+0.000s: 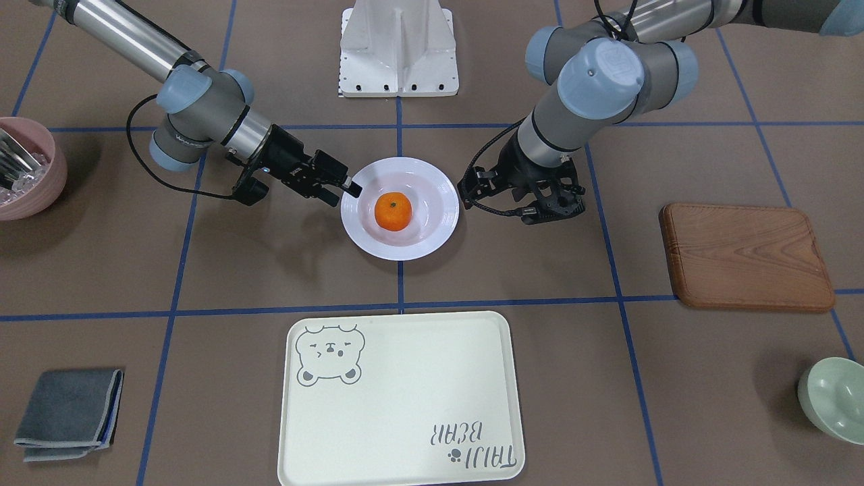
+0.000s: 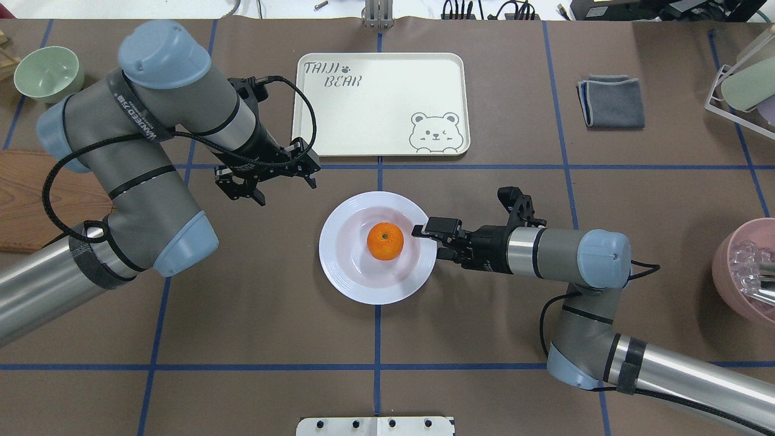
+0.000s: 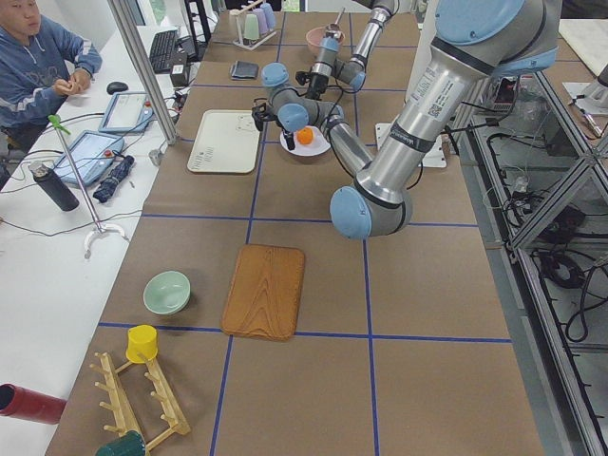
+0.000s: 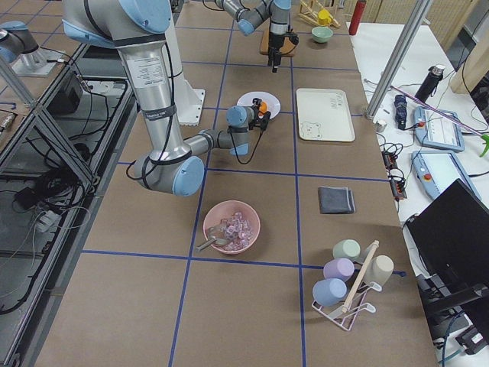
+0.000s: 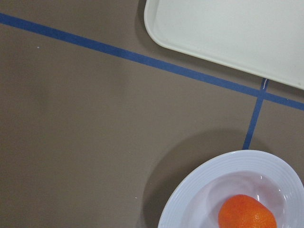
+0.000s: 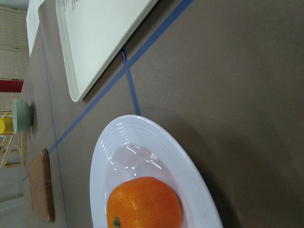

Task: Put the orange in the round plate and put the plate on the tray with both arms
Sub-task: 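Grip the plate rims with both grippers from opposite sides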

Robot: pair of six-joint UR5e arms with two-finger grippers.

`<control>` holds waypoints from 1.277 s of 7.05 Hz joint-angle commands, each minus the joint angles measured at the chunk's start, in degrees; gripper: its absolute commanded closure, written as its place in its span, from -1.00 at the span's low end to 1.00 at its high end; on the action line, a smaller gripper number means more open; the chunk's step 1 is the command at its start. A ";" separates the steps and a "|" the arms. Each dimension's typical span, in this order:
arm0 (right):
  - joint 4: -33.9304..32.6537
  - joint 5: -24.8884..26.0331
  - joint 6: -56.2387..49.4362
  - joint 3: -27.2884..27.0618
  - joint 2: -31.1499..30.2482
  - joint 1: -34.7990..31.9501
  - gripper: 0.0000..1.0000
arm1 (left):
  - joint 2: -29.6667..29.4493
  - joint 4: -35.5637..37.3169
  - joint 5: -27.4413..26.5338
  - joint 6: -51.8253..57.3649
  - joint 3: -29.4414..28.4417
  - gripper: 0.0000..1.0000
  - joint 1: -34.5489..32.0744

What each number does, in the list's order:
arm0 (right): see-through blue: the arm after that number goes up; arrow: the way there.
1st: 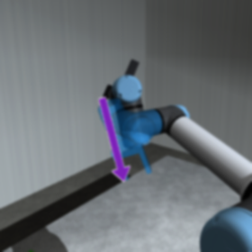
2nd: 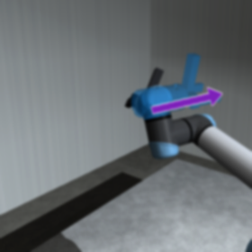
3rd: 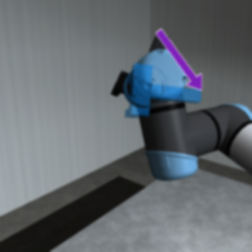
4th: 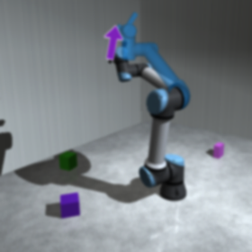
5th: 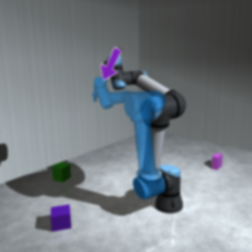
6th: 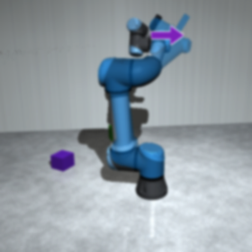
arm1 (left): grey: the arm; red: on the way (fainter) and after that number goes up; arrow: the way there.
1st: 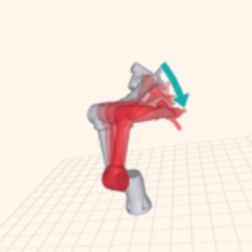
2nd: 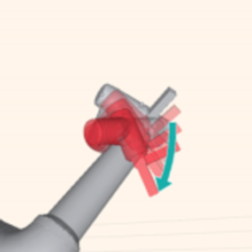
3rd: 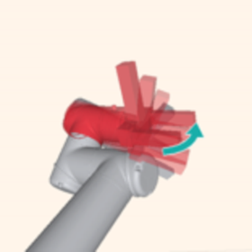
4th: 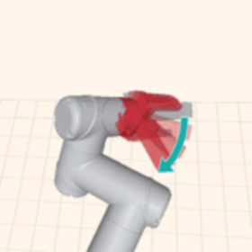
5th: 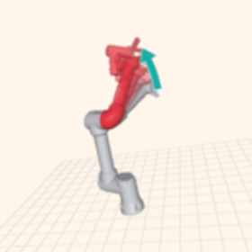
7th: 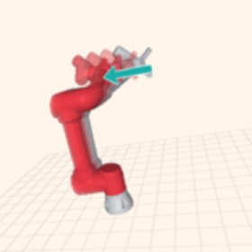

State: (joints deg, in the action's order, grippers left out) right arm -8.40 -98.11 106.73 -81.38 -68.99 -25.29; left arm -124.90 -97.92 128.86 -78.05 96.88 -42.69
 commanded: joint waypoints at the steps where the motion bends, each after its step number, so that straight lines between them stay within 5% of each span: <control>1: 0.05 0.91 -0.03 1.05 0.88 0.77 -0.68 | 0.00 0.01 -0.02 0.00 0.15 -0.95 -0.02; 2: 0.13 0.91 -0.03 1.14 0.88 0.95 -0.65 | 0.09 0.01 -0.02 0.00 0.67 -0.95 -0.02; 7: 0.31 1.44 1.71 0.62 1.14 1.39 0.41 | 0.09 0.01 -0.02 0.00 0.76 -0.95 -0.11; 9: 0.31 1.44 2.43 0.35 1.76 0.95 0.52 | 0.09 0.01 0.07 0.00 1.03 -0.95 -0.29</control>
State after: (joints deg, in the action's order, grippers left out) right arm -8.11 -96.67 108.72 -80.84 -67.45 -24.06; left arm -124.80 -97.91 128.87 -78.05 97.82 -42.91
